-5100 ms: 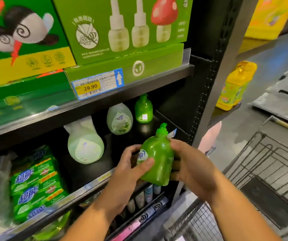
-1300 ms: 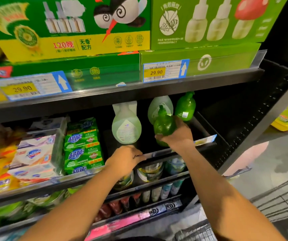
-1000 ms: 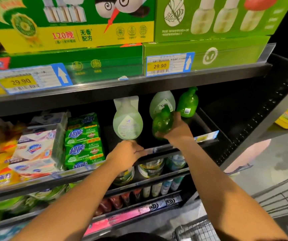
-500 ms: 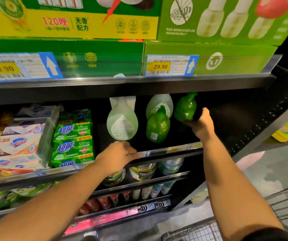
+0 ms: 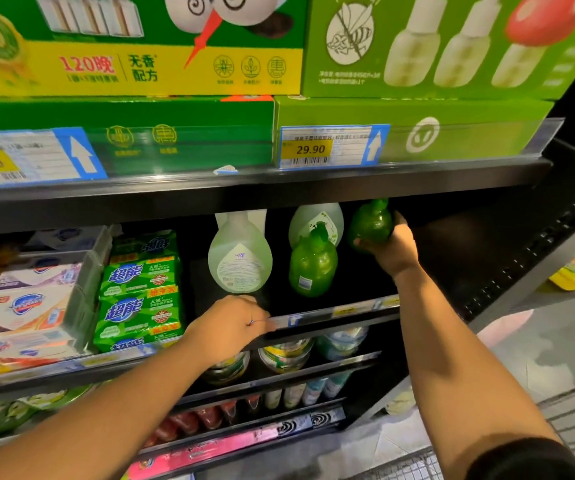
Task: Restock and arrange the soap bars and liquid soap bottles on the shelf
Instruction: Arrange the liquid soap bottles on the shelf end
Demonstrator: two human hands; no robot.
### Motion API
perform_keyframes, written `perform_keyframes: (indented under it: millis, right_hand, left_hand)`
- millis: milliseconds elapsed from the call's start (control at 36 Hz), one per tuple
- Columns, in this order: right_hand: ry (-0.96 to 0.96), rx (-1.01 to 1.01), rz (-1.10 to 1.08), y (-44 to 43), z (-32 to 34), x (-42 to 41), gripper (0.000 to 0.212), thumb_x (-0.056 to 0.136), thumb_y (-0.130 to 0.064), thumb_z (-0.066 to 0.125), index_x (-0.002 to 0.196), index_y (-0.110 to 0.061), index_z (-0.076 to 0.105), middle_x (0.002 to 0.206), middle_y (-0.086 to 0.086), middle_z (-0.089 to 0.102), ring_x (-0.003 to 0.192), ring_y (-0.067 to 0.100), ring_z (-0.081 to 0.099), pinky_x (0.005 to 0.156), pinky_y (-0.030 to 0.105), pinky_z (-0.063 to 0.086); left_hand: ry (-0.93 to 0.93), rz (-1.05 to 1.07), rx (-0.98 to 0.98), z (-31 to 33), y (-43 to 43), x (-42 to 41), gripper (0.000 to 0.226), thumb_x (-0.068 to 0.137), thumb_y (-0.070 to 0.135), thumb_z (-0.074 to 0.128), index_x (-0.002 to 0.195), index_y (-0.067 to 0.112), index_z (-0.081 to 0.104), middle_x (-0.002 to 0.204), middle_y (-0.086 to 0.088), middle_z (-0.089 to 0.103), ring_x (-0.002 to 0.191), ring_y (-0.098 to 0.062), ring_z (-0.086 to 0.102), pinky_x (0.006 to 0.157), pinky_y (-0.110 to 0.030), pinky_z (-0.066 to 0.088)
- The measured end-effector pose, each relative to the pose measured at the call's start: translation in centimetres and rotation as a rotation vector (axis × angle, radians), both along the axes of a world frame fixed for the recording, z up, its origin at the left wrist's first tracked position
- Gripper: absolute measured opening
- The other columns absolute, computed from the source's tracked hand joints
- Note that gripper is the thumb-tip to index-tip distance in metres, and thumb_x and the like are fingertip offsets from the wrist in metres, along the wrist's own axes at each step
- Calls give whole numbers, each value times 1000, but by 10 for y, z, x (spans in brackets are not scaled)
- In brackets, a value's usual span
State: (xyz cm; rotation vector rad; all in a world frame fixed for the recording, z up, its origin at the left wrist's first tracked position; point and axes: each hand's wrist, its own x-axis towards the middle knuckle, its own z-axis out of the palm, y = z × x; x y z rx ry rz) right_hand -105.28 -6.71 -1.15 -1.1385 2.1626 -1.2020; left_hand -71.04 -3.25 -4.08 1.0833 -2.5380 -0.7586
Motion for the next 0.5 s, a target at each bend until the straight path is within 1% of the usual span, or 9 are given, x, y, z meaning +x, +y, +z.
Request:
perform_keyframes:
  millis: [56,111,167,222,278,333,389,444,500]
  right_hand:
    - [50,53,-63,4,4,3,114,55,-32,98,146,0,36,138,19,51,128,32,51,103,36,46]
    - [81,67,-56,7,4,8,123,53,-35,98,150,-3,30,141,19,45,131,34,45,108,38,43]
    - [34,21,-15,7,2,11,119,54,-25,99,150,-5,31,138,16,52,125,30,52,97,33,50]
    - [-56,20,-13,8,2,10,99,64,-15,93,145,-6,36,135,15,56,116,28,58,81,24,51]
    - [-36,56,-35,15,7,12,88,65,-26,93,135,-6,43,129,15,60,114,32,60,85,30,50]
    - [-3,25,-40,28,11,19,94,49,-46,95,124,-10,49,121,10,64,110,30,63,91,36,52]
    - [-12,-40,-17,43,7,19,99,35,-63,91,114,-18,53,111,2,68,101,24,67,90,43,56]
    - [-28,-104,43,54,-6,15,88,44,-58,93,115,-23,56,108,-3,68,98,19,67,88,44,57]
    - [-38,-181,36,71,6,29,82,48,-46,94,117,-18,58,109,-2,67,99,15,67,88,39,58]
  left_hand:
    - [-7,3,-16,2,3,-1,49,97,33,61,52,47,48,63,8,37,57,-3,40,61,-27,33]
    - [-18,4,3,5,5,-2,47,97,38,61,53,46,49,64,7,38,56,-3,40,61,-26,33]
    - [-35,6,23,7,4,-1,46,97,41,60,54,50,50,64,8,39,58,-3,41,63,-27,35]
    - [-39,9,37,6,3,-1,44,97,43,60,54,46,51,65,8,41,60,-3,44,64,-27,37]
    - [-31,17,44,5,2,1,41,97,45,59,58,34,52,64,7,43,61,-5,46,64,-27,39]
    - [-60,19,35,2,1,3,41,96,51,57,68,21,60,67,5,48,65,-9,51,67,-29,44]
    - [-97,17,14,2,1,5,57,91,66,45,78,15,67,73,3,55,71,-10,56,72,-30,49]
    - [-115,14,-9,3,1,5,69,84,73,33,84,14,69,78,2,60,74,-11,59,75,-32,51]
    - [-99,24,-16,3,1,5,62,85,70,35,76,18,68,77,3,59,73,-12,59,74,-32,50]
